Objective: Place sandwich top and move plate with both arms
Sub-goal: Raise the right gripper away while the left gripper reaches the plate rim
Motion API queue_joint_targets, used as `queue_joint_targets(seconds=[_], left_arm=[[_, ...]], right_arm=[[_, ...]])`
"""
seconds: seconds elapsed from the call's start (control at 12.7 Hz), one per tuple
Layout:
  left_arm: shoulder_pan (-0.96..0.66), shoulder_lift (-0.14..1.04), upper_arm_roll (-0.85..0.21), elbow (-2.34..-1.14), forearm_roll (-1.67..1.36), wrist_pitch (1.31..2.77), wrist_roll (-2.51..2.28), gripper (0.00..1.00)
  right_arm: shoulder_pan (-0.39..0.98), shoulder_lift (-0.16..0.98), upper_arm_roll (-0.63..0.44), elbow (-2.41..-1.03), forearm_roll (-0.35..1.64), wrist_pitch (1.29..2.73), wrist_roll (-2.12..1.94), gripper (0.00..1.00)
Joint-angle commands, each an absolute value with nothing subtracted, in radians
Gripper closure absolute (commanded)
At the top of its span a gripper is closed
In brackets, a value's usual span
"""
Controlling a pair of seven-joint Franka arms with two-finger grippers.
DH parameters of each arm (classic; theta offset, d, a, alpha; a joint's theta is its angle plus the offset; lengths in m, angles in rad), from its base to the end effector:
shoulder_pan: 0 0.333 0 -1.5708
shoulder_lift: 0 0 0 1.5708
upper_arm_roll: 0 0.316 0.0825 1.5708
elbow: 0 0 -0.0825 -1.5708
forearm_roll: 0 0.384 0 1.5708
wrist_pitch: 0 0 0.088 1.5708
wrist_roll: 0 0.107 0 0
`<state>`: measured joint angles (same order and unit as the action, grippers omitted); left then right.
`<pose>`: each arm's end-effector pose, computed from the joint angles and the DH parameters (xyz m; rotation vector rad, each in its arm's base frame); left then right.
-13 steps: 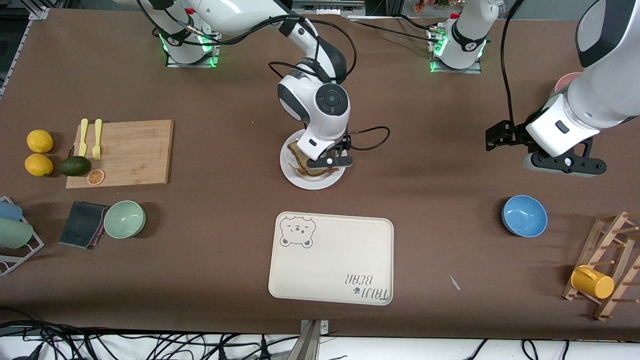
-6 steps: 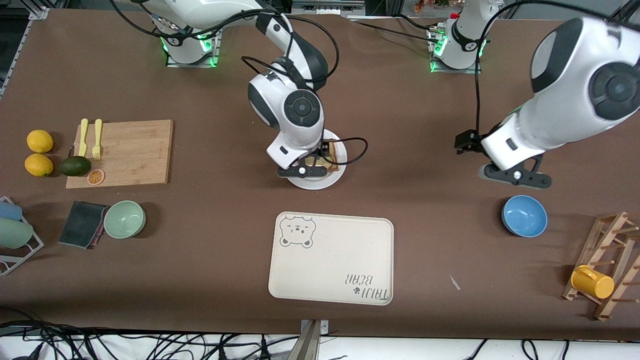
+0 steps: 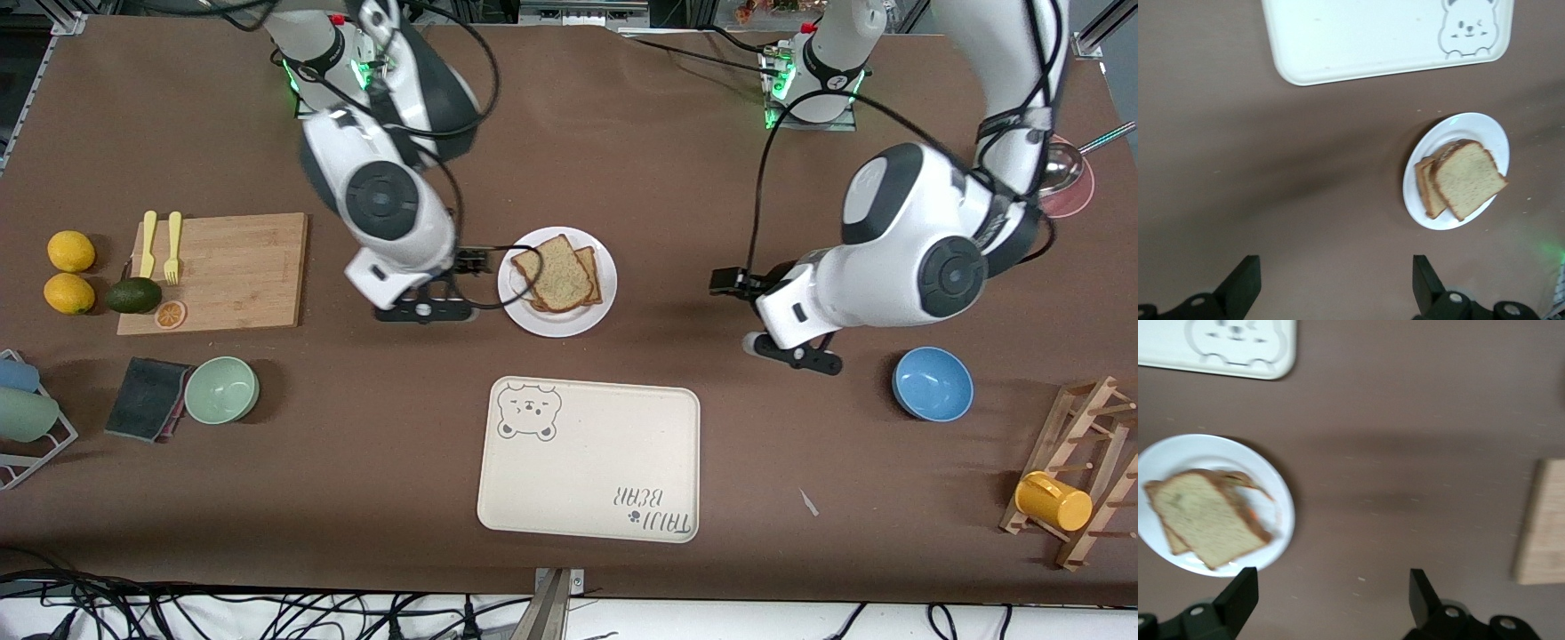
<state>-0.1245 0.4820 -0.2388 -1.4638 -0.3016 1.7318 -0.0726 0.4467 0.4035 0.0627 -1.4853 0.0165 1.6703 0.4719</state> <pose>0.6269 -0.2405 0.4019 2.7501 -0.2701 -0.3972 0.5721 0.3150 0.4265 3.0579 0.0485 -0.3247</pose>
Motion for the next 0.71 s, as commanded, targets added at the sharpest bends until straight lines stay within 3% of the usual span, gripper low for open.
queue_joint_targets(seconds=[0.0,0.08,0.32,0.63], left_arm=[[-0.152,0.572,-0.245,-1.457,-0.444,1.804,-0.003,0.0],[-0.173,0.59,-0.245,-1.476,-0.466,1.84,0.009,0.01],[-0.205,0.687,-0.281,-1.483,-0.582,1.986,0.083,0.24],[-0.238,0.8,-0.285,-1.477,-0.762,2.089,0.336,0.24]], right_arm=[[0.289,0.181,0.074,-1.715,0.032,1.683,0.288,0.0],[0.225,0.143,0.074,-1.748,0.028,1.675,0.217,0.0],[0.115,0.083,0.058,-1.749,-0.058,1.617,0.176,0.0],[0.008,-0.012,0.058,-1.735,-0.065,1.557,-0.001,0.0]])
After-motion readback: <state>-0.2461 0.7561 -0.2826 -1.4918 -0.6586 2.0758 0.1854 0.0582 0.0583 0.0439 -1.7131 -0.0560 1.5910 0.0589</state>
